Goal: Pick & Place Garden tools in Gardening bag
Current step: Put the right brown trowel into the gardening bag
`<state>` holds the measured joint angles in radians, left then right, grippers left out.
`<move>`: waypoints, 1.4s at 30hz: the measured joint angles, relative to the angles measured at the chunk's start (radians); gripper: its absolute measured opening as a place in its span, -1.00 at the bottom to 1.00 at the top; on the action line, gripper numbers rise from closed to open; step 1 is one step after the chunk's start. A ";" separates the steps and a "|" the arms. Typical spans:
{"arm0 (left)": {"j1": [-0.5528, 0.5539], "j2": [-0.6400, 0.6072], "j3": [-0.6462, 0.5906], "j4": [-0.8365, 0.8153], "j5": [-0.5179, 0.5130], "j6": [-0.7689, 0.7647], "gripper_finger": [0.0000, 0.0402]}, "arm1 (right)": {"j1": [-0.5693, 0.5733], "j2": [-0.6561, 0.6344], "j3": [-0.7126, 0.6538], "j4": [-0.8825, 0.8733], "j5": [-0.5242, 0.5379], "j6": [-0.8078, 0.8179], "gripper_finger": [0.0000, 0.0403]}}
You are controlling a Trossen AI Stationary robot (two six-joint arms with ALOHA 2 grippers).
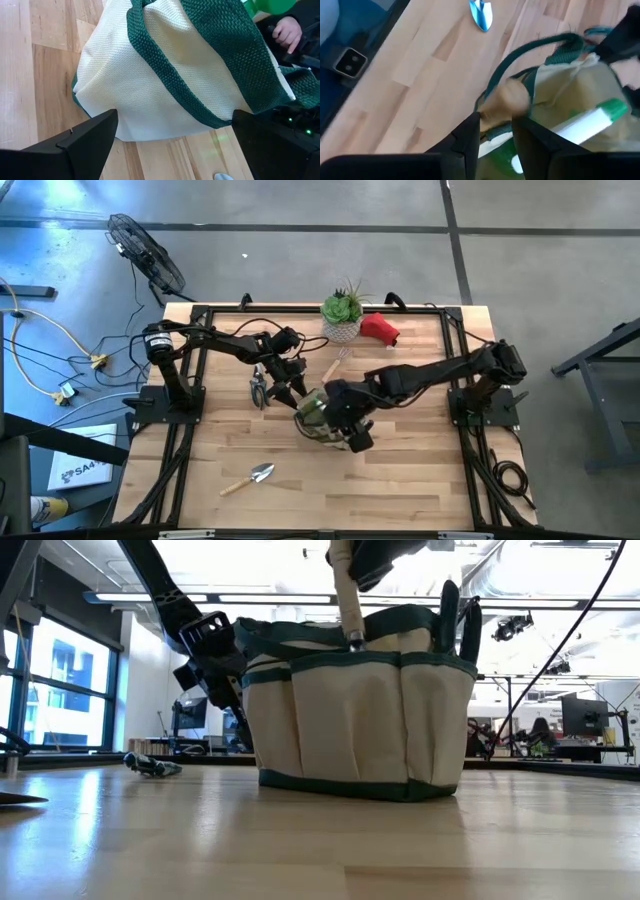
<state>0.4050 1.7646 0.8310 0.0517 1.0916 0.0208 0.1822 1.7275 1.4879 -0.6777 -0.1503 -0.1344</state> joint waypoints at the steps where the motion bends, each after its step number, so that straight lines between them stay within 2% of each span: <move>1: 0.000 0.000 0.000 0.000 0.000 0.000 0.92 | -0.004 0.000 0.000 0.000 -0.006 0.012 -0.48; 8: 0.000 0.000 0.000 0.000 0.000 0.000 0.92 | -0.008 0.005 0.000 -0.003 -0.012 0.041 -0.37; 11: 0.000 0.000 0.000 -0.001 -0.001 0.000 0.92 | -0.007 0.011 0.000 -0.012 0.016 0.045 -0.33; 22: 0.000 0.000 0.000 -0.001 0.000 0.000 0.92 | -0.003 -0.018 0.000 -0.045 0.347 0.026 -0.34; 25: 0.000 0.000 0.000 0.006 -0.001 0.003 0.92 | 0.010 -0.039 0.001 -0.011 0.401 0.026 -0.34; 28: 0.001 -0.022 -0.001 0.002 -0.018 0.053 0.92 | 0.035 -0.062 0.000 0.048 0.409 0.020 -0.34; 31: 0.001 -0.062 -0.001 -0.003 -0.081 0.080 0.92 | 0.069 -0.085 0.001 0.131 0.406 0.005 -0.34; 34: 0.001 -0.122 -0.001 -0.003 -0.184 0.083 0.92 | 0.099 -0.086 0.001 0.181 0.341 -0.008 -0.34; 36: 0.001 -0.171 -0.001 -0.017 -0.247 0.085 0.92 | 0.112 -0.083 0.001 0.181 0.299 -0.007 -0.34; 42: 0.001 -0.325 0.000 -0.114 -0.421 0.141 0.92 | 0.111 -0.053 0.000 0.156 0.299 0.054 -0.34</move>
<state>0.4061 1.4398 0.8310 -0.0625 0.6705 0.1619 0.2930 1.6740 1.4883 -0.5212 0.1490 -0.0804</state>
